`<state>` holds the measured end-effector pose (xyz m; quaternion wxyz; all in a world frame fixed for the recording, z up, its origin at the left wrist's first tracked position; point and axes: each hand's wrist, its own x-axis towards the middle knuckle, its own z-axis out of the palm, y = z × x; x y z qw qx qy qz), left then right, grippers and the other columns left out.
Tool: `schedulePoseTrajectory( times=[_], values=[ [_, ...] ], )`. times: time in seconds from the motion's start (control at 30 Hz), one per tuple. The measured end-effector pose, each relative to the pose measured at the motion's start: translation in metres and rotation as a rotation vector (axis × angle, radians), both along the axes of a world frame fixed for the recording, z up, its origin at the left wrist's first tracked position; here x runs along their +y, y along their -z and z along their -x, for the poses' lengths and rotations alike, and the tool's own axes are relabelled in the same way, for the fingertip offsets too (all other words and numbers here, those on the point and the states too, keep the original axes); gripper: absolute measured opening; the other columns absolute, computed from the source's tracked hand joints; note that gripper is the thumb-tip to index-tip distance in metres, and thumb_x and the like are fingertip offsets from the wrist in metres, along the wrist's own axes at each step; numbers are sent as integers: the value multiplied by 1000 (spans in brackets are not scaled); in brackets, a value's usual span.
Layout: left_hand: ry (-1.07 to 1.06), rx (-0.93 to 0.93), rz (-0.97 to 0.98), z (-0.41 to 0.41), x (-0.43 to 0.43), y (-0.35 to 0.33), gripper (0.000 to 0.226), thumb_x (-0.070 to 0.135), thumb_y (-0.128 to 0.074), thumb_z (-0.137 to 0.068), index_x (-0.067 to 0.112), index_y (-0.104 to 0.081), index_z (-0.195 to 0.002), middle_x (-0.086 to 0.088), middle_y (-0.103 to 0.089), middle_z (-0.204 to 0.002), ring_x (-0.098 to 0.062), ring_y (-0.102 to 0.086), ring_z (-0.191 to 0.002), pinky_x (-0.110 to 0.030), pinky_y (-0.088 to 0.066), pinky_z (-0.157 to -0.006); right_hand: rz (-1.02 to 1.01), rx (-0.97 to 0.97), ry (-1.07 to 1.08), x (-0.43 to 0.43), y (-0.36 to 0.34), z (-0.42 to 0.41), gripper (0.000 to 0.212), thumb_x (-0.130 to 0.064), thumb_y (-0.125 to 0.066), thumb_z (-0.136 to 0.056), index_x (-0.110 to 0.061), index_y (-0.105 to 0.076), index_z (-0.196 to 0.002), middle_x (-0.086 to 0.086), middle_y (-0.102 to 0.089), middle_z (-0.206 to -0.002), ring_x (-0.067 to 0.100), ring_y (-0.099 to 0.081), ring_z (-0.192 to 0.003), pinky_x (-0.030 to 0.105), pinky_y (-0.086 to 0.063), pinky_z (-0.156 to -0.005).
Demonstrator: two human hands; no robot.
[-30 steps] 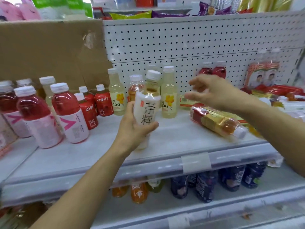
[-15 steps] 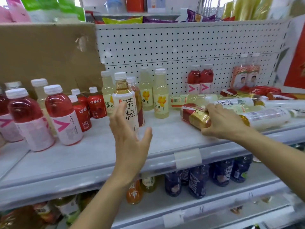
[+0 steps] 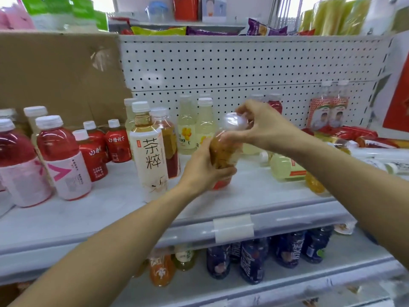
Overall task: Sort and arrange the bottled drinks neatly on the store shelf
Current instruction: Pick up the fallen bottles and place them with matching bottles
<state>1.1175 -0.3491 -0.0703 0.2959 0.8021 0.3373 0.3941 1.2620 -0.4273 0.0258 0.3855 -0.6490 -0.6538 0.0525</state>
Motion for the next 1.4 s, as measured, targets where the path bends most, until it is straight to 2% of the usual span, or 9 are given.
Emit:
schedulePoseTrajectory(
  times=[0.1,0.23,0.4,0.6,0.8,0.97,1.1,1.2,1.4],
  values=[
    [-125,-151,163,-7,11,6,74,32,-86,-73,28,-46,-134,12,-65,-118,-11,-61,-112,-41,-49,-102,8,201,-57,26,-4,-44,63,-63,-73,-70,-19,-61,-112,-1,-69,-99,17,-69,-90,37,-57,-82],
    [-270,-183,210,-24,18,6,67,35,-82,-77,26,-47,-134,12,-64,-119,-13,-60,-111,-42,-50,-101,151,-64,30,55,7,-107,44,-43,-69,-88,-15,-57,-121,1,-63,-111,16,-59,-97,28,-47,-79],
    [-364,-183,231,-43,23,3,57,34,-79,-81,31,-44,-126,14,-60,-111,-11,-56,-106,-32,-46,-88,398,-423,9,83,28,-146,59,-38,-68,-90,-9,-49,-137,7,-55,-139,23,-56,-117,35,-44,-100],
    [-464,-214,193,-56,22,9,53,34,-79,-82,34,-44,-120,14,-63,-112,-8,-60,-105,-35,-51,-93,363,-583,-114,101,35,-154,51,-38,-70,-83,-14,-51,-124,5,-61,-117,23,-60,-98,39,-52,-87],
    [-509,-211,186,-62,15,10,60,35,-77,-82,34,-43,-132,19,-62,-117,-7,-59,-114,-38,-50,-100,92,-275,-199,127,-11,-153,39,-40,-69,-86,-16,-50,-111,4,-57,-100,21,-61,-81,39,-54,-69],
    [-557,-207,257,-68,11,4,62,33,-76,-85,31,-42,-136,14,-62,-123,-14,-58,-119,-48,-49,-103,62,-158,-260,160,-20,-138,37,-45,-67,-88,-13,-55,-101,1,-55,-83,15,-51,-67,28,-34,-53],
    [-744,-201,172,-75,7,6,80,31,-78,-83,27,-30,-146,5,-46,-137,-16,-47,-129,-45,-43,-109,74,16,-327,176,-19,-130,44,-39,-68,-91,-13,-58,-124,5,-57,-104,16,-54,-84,29,-45,-75],
    [-928,-134,-195,-86,-7,3,78,29,-77,-83,19,-30,-144,1,-34,-138,-13,-33,-130,-36,-35,-113,146,19,-348,182,-17,-134,59,-44,-62,-93,-23,-43,-145,0,-53,-115,13,-55,-86,34,-50,-82],
    [-599,121,-461,-133,-13,-20,54,30,-68,-85,14,-47,-132,3,-40,-125,-14,-41,-120,-28,-38,-106,320,65,-452,170,-14,-162,59,-42,-51,-100,-36,-26,-153,2,-54,-137,20,-57,-114,40,-50,-94]
  ],
)
